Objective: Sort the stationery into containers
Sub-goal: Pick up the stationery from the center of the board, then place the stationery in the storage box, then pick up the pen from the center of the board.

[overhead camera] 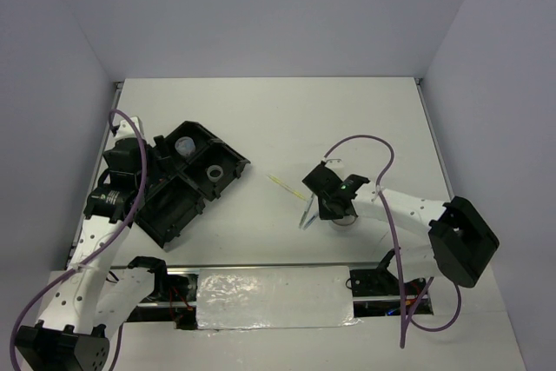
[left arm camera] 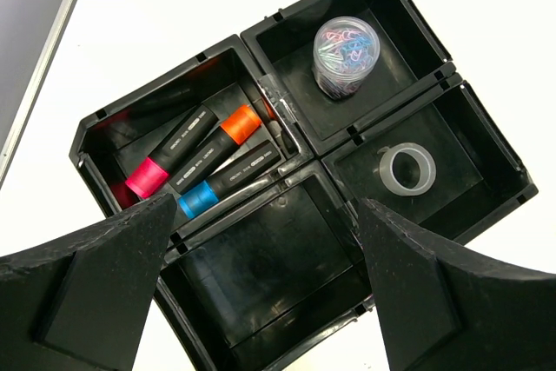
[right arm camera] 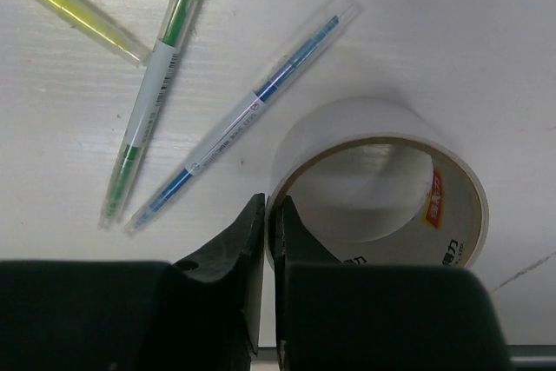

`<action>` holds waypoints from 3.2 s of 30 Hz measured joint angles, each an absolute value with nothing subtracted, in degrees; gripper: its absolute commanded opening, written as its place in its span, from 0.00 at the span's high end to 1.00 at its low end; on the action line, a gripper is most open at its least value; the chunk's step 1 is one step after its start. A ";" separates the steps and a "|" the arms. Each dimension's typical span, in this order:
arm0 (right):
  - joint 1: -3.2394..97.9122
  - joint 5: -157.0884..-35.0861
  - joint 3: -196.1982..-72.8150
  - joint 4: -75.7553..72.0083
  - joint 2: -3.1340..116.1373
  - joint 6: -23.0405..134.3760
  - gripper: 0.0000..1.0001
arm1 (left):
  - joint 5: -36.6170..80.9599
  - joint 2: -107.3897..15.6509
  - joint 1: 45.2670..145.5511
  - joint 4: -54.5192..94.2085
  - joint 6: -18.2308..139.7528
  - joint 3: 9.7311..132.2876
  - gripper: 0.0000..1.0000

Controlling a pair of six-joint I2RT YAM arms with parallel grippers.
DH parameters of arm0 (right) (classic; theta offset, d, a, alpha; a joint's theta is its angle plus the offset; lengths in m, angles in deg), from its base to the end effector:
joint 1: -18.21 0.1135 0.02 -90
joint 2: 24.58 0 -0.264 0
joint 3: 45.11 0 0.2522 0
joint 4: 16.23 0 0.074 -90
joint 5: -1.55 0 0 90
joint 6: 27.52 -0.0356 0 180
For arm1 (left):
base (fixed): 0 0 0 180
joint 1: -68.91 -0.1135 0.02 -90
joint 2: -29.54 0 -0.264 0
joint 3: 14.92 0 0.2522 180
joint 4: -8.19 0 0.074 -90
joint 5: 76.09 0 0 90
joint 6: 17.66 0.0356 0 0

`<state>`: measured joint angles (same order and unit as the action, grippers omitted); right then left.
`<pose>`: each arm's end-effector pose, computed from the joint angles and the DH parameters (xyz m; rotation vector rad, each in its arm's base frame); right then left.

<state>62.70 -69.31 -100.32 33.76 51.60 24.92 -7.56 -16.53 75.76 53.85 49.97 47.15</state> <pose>0.1705 0.1511 0.1779 -0.0862 2.6743 -0.0458 0.1727 -0.0076 0.3201 -0.4977 1.9889 0.0750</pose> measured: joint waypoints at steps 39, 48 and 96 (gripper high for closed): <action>78.92 -82.01 -170.11 25.21 99.60 53.77 1.00 | -6.84 -11.24 74.34 53.67 49.97 47.15 0.01; 78.63 -81.22 -172.93 23.84 102.07 55.98 0.87 | -6.82 -10.87 74.34 53.67 49.97 47.15 0.01; 59.53 -72.22 -117.20 26.83 44.28 35.17 0.23 | 0.59 -25.88 95.54 51.66 47.57 53.32 0.01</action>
<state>59.53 -72.22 -117.20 26.83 44.28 35.17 0.59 -25.88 95.54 51.66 47.57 53.32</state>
